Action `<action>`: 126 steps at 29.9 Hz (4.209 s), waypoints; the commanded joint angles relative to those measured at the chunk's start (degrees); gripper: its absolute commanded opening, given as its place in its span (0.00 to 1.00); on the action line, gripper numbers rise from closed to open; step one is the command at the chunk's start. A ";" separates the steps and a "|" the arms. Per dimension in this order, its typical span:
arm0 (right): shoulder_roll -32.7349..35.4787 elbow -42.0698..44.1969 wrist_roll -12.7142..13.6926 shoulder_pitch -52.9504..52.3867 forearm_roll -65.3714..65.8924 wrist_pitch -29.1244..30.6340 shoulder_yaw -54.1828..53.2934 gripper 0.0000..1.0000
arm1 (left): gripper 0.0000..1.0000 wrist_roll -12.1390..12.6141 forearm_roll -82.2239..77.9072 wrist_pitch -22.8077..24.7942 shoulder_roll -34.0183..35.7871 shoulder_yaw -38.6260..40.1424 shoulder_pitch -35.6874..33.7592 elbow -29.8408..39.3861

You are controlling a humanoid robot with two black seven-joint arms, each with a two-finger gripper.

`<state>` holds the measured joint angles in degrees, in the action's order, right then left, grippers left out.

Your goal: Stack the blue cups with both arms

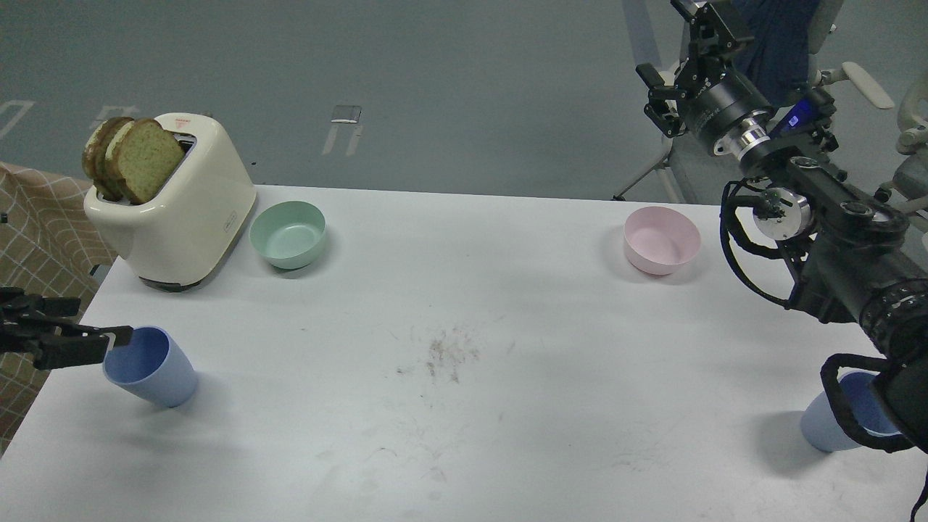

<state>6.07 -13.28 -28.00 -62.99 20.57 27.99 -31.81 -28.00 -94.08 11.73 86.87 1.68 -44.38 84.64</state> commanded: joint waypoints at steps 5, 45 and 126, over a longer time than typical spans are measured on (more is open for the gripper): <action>-0.01 0.01 0.00 0.24 0.00 0.01 0.00 1.00 | 0.87 0.00 0.21 0.05 -3.99 -0.19 3.16 -3.78; 0.70 0.18 0.00 -11.79 0.00 0.01 0.78 1.00 | 0.00 0.00 -4.26 9.60 -13.98 2.80 -23.09 2.90; 24.14 -19.92 0.00 -17.96 1.40 0.01 28.02 1.00 | 0.88 0.00 32.44 16.27 -57.17 0.96 -39.47 -25.93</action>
<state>21.64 -24.88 -28.01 -80.90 21.49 28.02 -9.07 -28.00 -70.55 27.98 26.48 1.46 -85.71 60.67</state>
